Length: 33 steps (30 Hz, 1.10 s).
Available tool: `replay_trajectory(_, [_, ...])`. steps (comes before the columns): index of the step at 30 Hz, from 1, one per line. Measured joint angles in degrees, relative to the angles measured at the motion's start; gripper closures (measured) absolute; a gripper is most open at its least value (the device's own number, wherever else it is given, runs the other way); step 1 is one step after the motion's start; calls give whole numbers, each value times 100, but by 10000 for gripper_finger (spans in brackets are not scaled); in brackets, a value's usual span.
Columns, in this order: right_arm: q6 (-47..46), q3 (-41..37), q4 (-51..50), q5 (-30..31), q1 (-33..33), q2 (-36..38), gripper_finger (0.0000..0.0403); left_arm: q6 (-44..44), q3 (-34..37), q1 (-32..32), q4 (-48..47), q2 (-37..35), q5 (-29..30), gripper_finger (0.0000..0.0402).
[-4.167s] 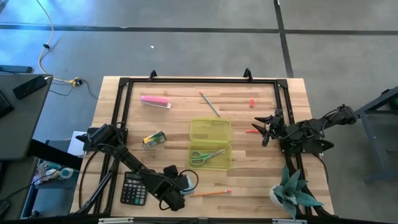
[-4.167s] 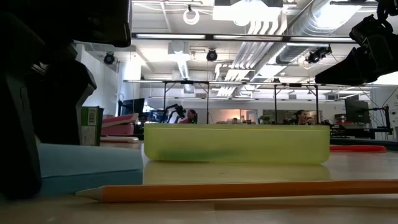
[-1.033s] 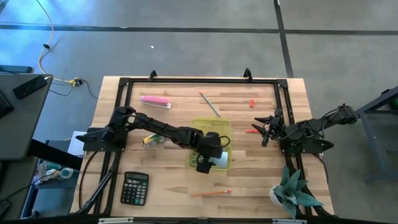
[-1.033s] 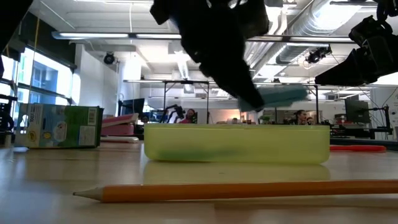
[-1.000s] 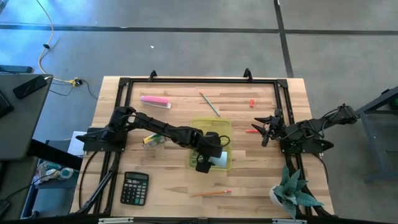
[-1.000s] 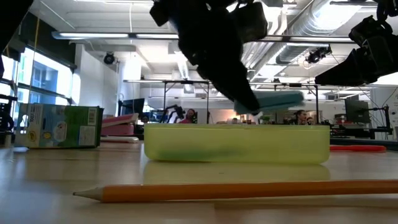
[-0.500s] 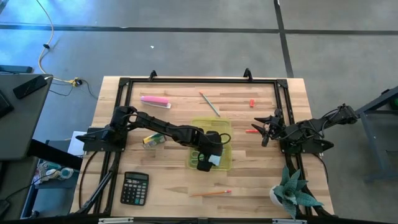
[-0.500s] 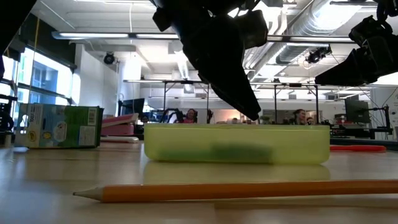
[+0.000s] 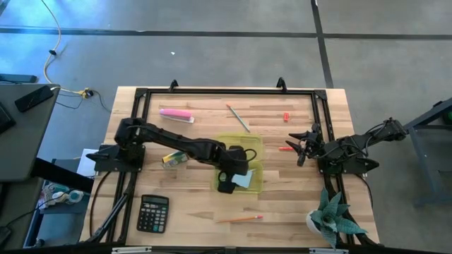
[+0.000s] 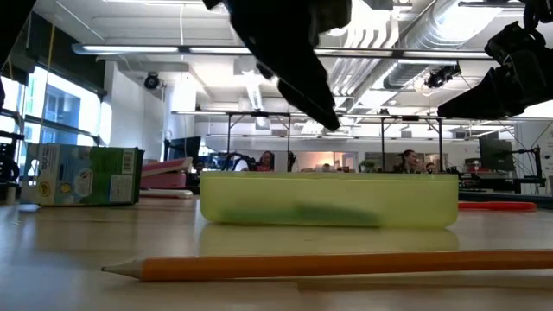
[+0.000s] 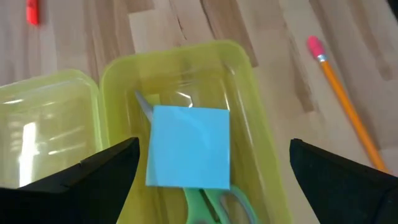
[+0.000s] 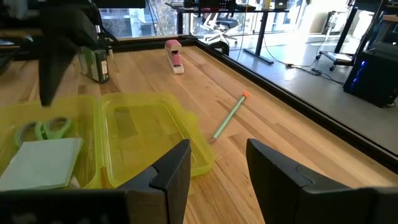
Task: Pack school essentials
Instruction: Put the yellow pencil into the supply box
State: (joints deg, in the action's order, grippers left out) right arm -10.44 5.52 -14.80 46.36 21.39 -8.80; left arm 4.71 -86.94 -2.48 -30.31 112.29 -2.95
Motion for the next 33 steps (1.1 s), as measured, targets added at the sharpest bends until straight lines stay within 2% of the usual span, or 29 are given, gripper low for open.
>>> replay_trajectory(4, [2,0,1,-5,-2,-53,256,-17,248,-78,8,-388,106,2])
replay_trajectory(6, [2,0,-1,-8,0,-55,256,-127,650,-106,466,-683,103,2])
replay_trajectory(14, [2,0,-1,-10,0,-99,256,-741,2970,-267,1988,-2363,337,2])
replay_trajectory(21, [1,0,-1,-6,0,-125,256,-1012,4712,-649,3183,-3954,1026,2])
replay_trajectory(27, [0,0,-1,-3,0,-172,256,-1085,5528,-1038,3482,-4969,1613,2])
replay_trajectory(33, [1,0,-1,-4,-1,-172,256,-1386,5910,-1273,3455,-5663,1908,2])
